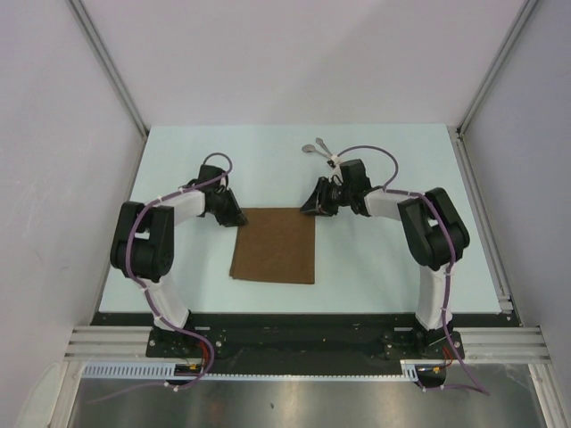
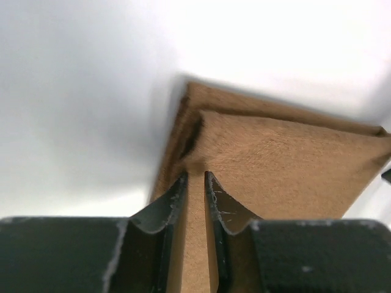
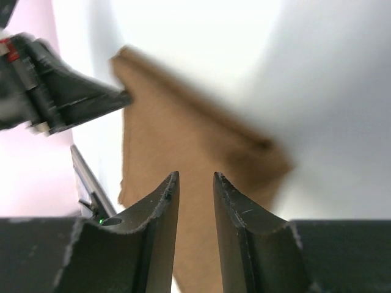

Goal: Fold the napkin into a case and place the utensils inside
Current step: Smooth out the square-folded napkin at the center of the board.

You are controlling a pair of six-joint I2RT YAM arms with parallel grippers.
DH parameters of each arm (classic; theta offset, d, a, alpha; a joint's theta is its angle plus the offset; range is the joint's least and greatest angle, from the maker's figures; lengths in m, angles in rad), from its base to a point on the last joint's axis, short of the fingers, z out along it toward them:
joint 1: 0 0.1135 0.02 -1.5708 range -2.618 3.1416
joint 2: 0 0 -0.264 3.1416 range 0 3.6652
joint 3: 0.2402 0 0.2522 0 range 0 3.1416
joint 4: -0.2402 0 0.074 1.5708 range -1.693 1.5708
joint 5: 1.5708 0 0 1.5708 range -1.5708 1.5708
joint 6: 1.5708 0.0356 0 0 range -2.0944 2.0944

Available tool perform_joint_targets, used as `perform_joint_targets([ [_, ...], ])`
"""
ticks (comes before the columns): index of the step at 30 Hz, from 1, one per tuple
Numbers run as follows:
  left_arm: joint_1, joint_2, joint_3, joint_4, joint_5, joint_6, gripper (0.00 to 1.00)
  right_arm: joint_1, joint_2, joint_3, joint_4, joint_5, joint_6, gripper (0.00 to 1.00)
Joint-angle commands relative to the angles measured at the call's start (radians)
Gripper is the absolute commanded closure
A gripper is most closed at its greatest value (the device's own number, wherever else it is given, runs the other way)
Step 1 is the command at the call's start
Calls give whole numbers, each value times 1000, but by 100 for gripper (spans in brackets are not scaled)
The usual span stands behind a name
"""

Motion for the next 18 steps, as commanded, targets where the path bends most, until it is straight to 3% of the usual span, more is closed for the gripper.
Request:
perform_joint_targets([
  [1, 35, 45, 71, -43, -43, 31, 78, -58, 106, 74, 62, -69, -4, 67],
  [7, 37, 19, 97, -46, 26, 55, 78, -83, 151, 125, 60, -92, -27, 68],
  [12, 37, -27, 125, 7, 126, 23, 75, -66, 70, 97, 37, -73, 1, 68],
  [18, 48, 110, 208, 0, 127, -17, 79, -28, 88, 67, 105, -84, 53, 67],
])
